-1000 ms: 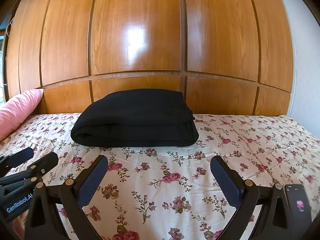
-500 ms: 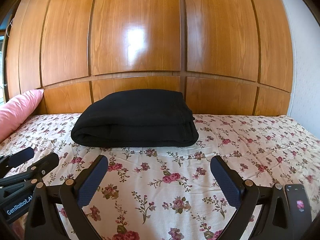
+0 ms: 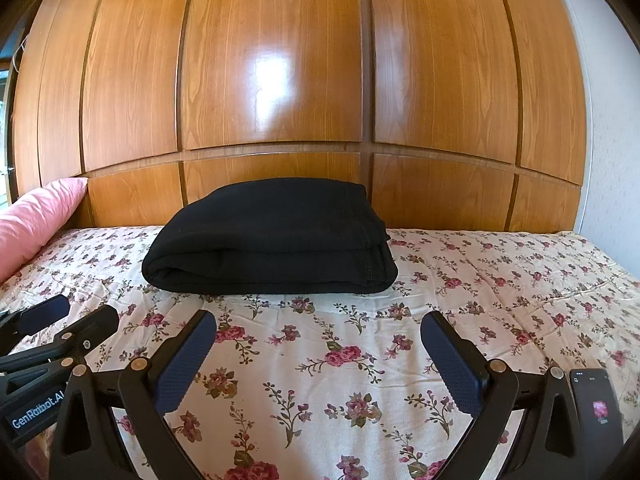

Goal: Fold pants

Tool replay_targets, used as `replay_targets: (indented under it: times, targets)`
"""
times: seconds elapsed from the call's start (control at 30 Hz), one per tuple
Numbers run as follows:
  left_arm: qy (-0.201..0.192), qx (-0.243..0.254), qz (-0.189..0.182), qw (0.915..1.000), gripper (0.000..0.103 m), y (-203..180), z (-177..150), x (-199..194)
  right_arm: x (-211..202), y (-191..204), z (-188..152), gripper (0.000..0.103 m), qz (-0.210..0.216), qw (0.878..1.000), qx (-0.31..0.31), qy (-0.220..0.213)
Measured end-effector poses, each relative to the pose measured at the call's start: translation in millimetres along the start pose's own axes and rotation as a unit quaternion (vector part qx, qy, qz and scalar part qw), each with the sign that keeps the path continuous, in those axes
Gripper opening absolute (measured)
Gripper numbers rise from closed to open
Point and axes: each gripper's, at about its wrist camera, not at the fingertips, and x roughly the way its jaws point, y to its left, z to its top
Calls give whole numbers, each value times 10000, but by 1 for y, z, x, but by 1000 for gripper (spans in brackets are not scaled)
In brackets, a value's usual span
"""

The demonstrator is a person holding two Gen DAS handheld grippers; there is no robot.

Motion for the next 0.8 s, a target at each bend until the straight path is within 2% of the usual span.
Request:
replay_targets:
  times: [0.8]
  targets:
    - [-17,32,104,9999,72,0,0,0,0,1,0,102,-1,10000,-12,10]
